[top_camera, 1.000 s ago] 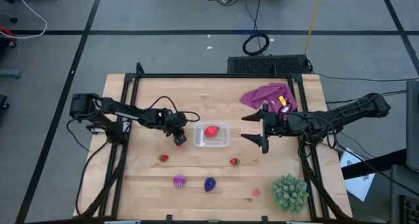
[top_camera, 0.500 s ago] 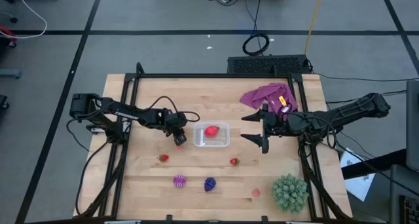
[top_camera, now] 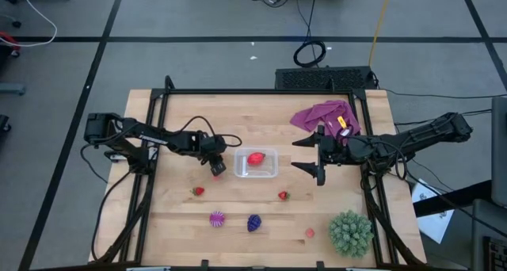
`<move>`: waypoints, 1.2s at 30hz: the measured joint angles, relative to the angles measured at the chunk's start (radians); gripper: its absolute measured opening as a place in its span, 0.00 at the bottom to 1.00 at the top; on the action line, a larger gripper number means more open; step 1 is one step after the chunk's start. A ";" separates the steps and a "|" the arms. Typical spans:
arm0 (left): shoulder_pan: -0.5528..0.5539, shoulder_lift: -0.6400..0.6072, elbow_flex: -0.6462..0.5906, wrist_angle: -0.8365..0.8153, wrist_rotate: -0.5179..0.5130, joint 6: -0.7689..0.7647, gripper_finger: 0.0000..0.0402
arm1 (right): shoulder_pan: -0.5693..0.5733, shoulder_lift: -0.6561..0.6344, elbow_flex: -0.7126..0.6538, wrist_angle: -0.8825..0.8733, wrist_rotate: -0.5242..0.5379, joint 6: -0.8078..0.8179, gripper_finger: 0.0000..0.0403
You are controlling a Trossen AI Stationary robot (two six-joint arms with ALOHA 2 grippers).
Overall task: Pick and placing Produce into tupperware
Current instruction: Put the top red strawberry into the transparent container
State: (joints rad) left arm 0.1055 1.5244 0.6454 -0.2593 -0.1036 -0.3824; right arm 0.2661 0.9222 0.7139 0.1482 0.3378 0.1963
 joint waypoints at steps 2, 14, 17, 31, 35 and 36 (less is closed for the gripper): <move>0.000 -0.001 0.000 0.000 0.002 0.000 0.30 | 0.000 0.000 0.000 0.000 0.000 0.000 0.79; -0.004 -0.026 0.004 0.005 0.016 -0.011 0.34 | 0.000 0.000 0.000 0.000 0.000 0.000 0.79; -0.003 -0.046 0.030 -0.024 0.016 0.001 0.33 | 0.000 0.000 0.000 0.001 0.000 0.000 0.79; -0.079 -0.101 0.264 -0.143 0.007 0.073 0.29 | 0.000 0.000 0.000 0.005 0.000 0.000 0.79; -0.120 -0.088 0.305 -0.082 0.007 0.108 0.29 | 0.000 0.000 0.000 0.005 0.000 -0.003 0.79; -0.128 -0.086 0.307 -0.058 0.008 0.116 0.29 | 0.000 0.000 0.000 0.005 0.000 -0.003 0.79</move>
State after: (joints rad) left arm -0.0221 1.4387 0.9520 -0.3171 -0.0958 -0.2663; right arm 0.2663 0.9218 0.7139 0.1533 0.3378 0.1932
